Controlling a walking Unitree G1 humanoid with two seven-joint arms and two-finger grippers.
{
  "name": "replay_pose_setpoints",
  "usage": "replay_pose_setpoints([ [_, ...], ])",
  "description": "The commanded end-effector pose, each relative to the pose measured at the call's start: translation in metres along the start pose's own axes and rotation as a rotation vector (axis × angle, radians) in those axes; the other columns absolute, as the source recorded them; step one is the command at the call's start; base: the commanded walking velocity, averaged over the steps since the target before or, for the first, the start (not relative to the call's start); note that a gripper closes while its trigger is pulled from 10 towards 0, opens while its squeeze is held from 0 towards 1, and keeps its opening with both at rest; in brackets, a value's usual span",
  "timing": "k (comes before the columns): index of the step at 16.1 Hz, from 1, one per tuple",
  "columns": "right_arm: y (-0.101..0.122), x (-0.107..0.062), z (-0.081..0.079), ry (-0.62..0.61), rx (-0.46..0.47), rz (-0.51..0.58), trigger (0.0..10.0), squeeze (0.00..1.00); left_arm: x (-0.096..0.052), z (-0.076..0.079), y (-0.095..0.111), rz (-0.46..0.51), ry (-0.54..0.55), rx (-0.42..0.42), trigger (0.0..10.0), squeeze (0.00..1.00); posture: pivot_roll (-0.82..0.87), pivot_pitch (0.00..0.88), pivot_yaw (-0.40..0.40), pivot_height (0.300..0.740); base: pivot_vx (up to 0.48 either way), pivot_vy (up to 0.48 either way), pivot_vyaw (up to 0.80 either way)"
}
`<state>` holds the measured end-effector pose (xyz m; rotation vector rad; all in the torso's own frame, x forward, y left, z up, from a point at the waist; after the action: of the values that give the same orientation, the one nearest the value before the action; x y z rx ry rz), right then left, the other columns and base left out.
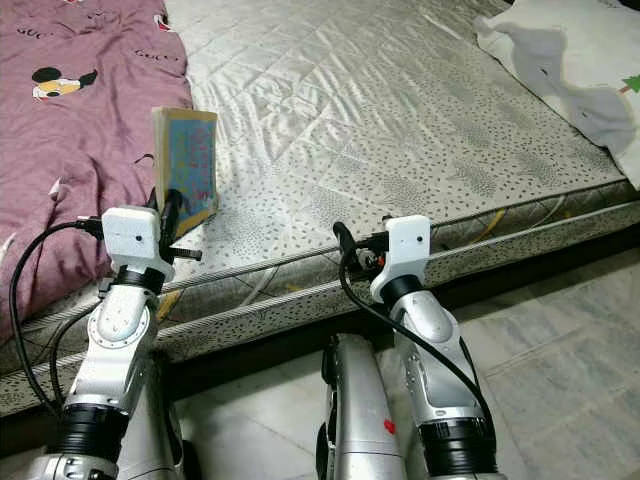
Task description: Clean up the room
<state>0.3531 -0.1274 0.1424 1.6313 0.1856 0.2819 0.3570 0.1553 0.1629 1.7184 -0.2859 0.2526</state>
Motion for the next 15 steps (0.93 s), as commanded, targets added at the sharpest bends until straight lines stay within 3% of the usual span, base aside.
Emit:
replay_pose_setpoints([
  [1, 0.0015, -0.0037, 0.0032, -0.012, 0.008, 0.015, 10.0, 0.0, -0.0022, -0.0052, 0.0033, 0.01, 0.03, 0.004, 0.0, 0.0, -0.09, 0.115, -0.058, 0.478, 0.0, 0.0, 0.0],
  [11, 0.0006, 0.0015, -0.0003, -0.03, 0.047, 0.027, 10.0, 0.0, -0.004, -0.0117, 0.001, -0.002, 0.077, 0.012, 0.0, 0.0, -0.07, 0.08, -0.051, 0.478, 0.0, 0.0, 0.0],
  [15, 0.0093, 0.0033, 0.0021, -0.047, 0.072, 0.07, 10.0, 0.0, -0.0043, -0.0074, 0.0023, -0.001, 0.069, 0.0, 0.0, 0.0, -0.07, 0.077, -0.044, 0.487, 0.0, 0.0, 0.0],
])
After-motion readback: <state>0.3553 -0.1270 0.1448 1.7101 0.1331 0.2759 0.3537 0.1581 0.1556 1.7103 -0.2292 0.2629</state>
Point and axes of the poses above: a point about 5 cm out from each wrist's last joint towards the gripper, its own x axis pointing out of the wrist towards the gripper, its own y axis along the axis of the wrist's last joint, z = x × y, the point moved 4 cm from there along x, pointing out of the wrist towards the gripper, and after that the axes turned 1 degree about x, right-handed, at the moved point
